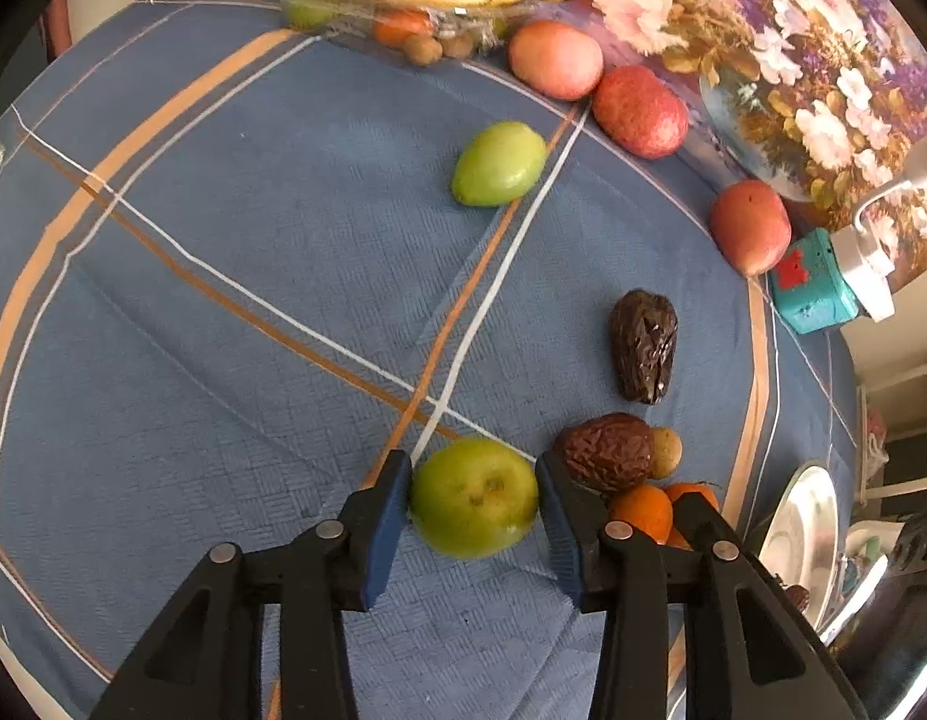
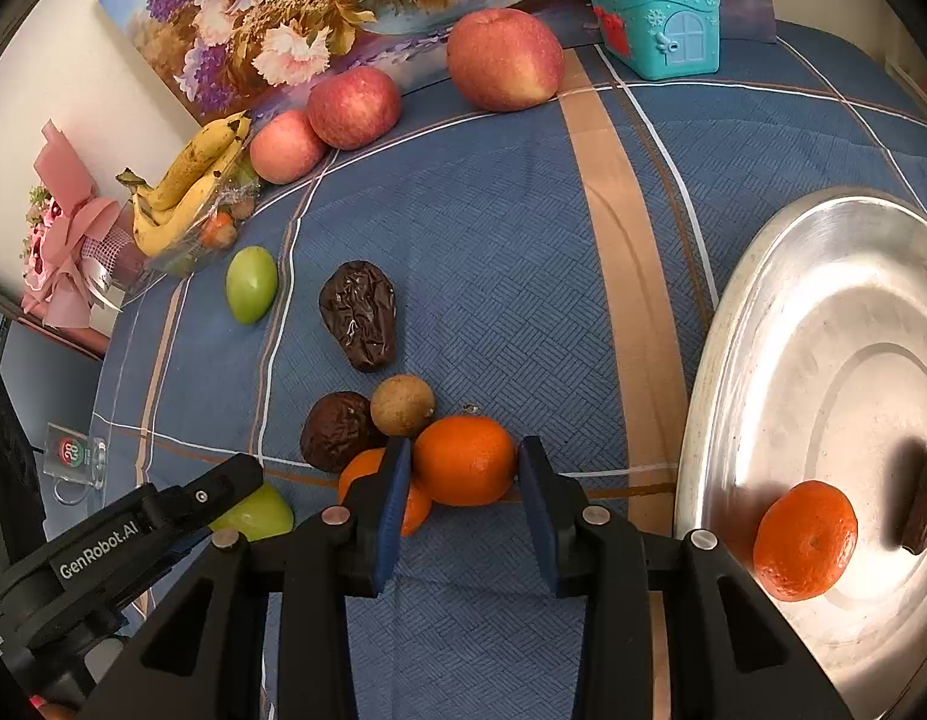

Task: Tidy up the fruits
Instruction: 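Lift and carry the tangerine and green plum with both tools toward the bowl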

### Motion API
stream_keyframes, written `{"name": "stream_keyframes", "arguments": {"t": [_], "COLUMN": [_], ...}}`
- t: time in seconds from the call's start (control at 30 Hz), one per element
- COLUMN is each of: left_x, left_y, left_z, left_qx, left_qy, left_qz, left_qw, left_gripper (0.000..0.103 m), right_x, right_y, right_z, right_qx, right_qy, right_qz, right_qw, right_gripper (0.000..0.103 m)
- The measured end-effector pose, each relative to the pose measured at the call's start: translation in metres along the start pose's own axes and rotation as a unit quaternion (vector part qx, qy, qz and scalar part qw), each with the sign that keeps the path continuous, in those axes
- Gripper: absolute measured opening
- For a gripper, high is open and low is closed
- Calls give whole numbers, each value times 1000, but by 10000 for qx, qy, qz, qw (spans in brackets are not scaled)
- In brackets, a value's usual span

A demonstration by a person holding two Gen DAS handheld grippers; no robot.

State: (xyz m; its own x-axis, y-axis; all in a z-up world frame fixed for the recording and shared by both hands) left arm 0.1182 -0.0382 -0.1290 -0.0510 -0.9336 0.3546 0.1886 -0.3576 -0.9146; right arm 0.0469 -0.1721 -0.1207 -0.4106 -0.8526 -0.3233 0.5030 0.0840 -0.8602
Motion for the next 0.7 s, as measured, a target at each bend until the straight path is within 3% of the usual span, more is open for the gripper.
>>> {"name": "stream_keyframes", "arguments": {"t": [0.7], "left_x": [0], "left_y": [6], "left_z": [17], "left_qx": [197], "left_qy": [-81], "left_qz": [-11], "left_qw": [9998], "left_gripper": [48], "right_x": [6], "right_y": [-14], "right_z": [-5], "right_qx": [19], "right_qy": [130], "right_qz": [-166], "right_qw": [9998], "right_gripper": [37]}}
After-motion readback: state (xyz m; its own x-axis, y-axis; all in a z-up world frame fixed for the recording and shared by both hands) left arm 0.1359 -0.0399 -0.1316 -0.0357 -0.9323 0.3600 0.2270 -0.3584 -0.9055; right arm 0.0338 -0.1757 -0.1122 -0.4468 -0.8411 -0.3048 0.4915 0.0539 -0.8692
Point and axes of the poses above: each gripper's, at about its wrist camera, not at the fingertips, and y roughly the way its jaws point, x to its right, z to its top, the point moved 10 cm from there along y, roughly the way its jaws point, and after that the axes turned 6 degrees about -y, right-handed, at the moved point
